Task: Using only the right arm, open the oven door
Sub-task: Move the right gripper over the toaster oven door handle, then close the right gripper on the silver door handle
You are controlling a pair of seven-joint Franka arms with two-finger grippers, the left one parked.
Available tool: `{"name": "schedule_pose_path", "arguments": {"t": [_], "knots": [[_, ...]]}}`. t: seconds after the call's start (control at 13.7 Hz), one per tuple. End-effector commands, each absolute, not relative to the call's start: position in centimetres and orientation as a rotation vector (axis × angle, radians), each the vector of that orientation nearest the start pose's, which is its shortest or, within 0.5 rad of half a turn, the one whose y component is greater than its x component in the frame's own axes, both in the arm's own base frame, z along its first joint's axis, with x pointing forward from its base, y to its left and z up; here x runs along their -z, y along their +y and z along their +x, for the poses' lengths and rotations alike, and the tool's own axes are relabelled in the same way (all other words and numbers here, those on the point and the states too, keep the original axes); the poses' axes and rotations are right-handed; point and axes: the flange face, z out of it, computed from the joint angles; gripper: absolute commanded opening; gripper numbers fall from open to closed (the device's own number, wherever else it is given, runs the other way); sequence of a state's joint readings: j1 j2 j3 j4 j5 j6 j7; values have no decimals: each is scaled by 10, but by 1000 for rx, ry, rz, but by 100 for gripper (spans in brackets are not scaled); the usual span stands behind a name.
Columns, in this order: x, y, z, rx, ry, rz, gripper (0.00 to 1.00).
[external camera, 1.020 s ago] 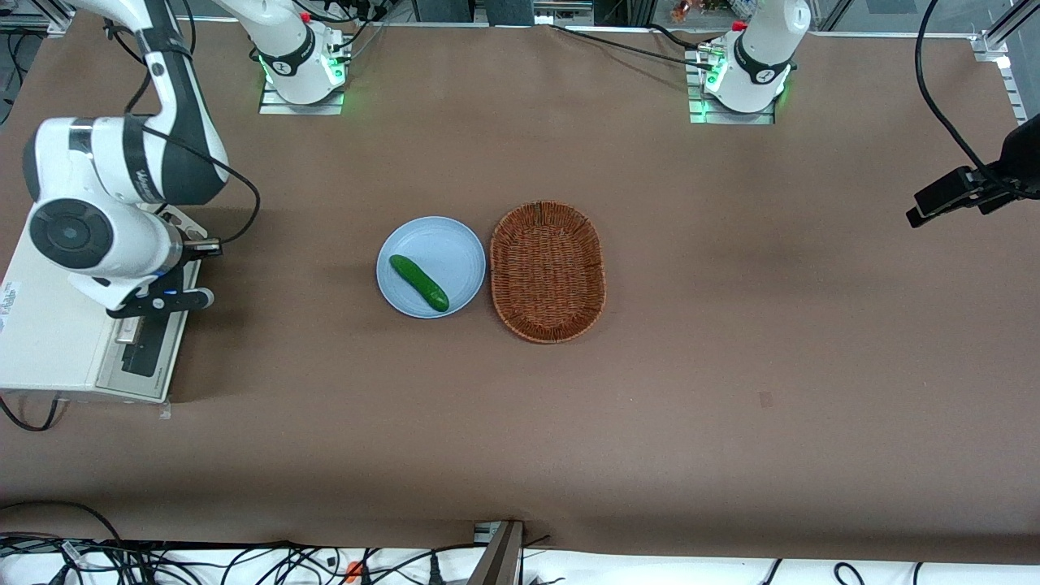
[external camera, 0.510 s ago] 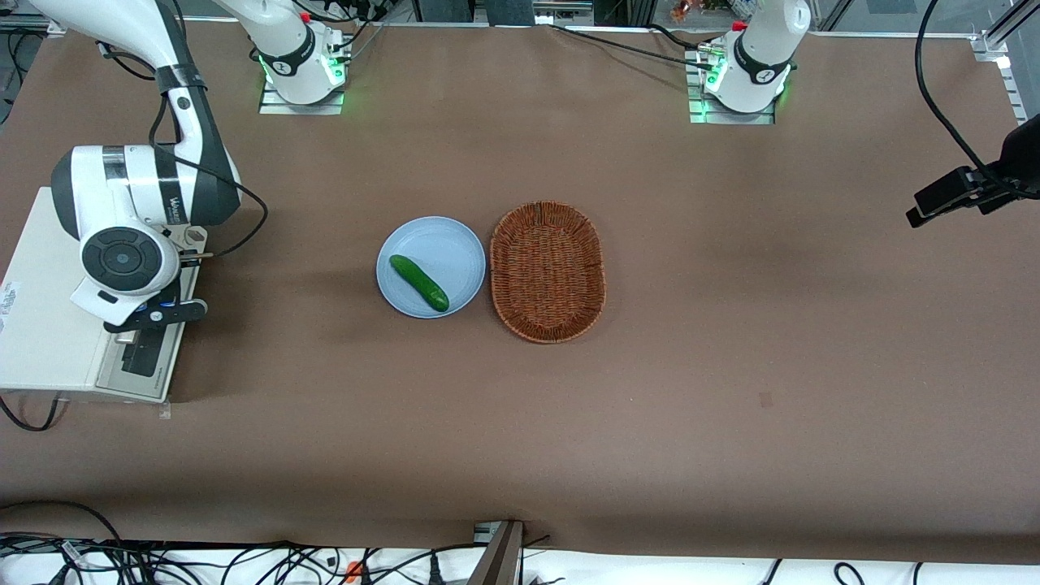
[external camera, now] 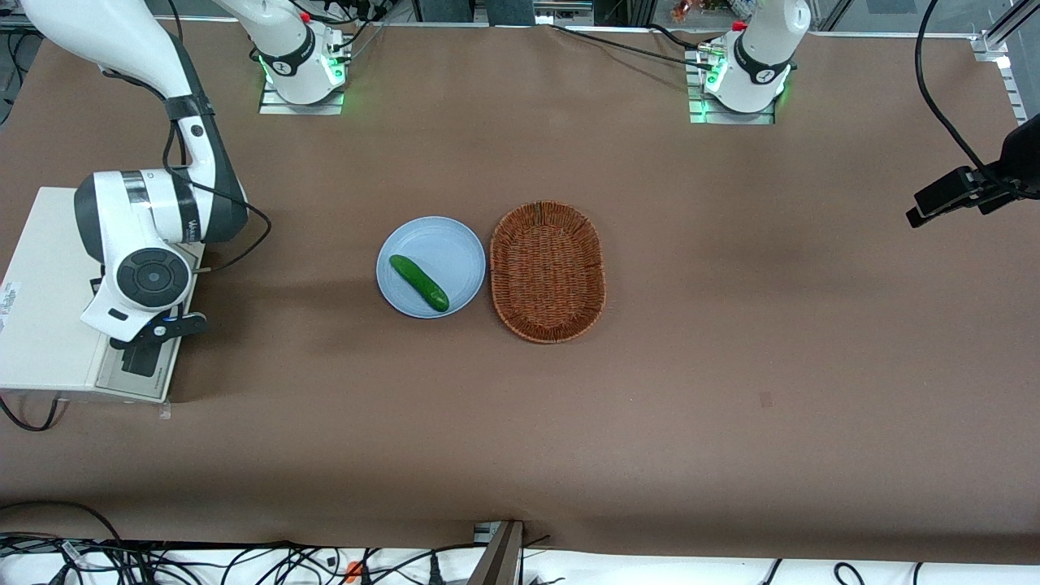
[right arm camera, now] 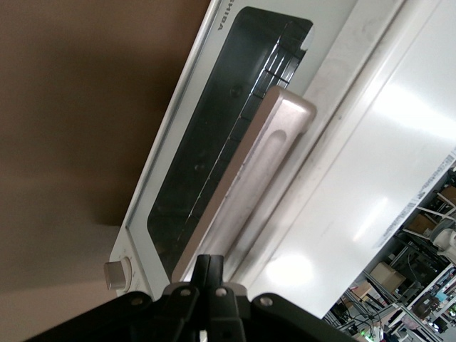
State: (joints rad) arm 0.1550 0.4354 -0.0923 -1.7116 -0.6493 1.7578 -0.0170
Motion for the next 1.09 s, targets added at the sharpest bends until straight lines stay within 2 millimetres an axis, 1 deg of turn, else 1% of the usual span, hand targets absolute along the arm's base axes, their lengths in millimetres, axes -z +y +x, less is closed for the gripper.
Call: {"name": "schedule_pose_path", "arguments": {"t": [0.0, 0.15, 0.36, 0.58, 0.8, 1.02], "knots": [[-334, -14, 633, 448, 406, 2400, 0], [-335, -16, 633, 450, 412, 2399, 0], [-336, -24, 635, 437, 409, 2390, 0], [-332, -27, 635, 442, 408, 2389, 0], [-328, -24, 638, 438, 403, 2393, 0], [-316, -22, 642, 418, 415, 2402, 0]]}}
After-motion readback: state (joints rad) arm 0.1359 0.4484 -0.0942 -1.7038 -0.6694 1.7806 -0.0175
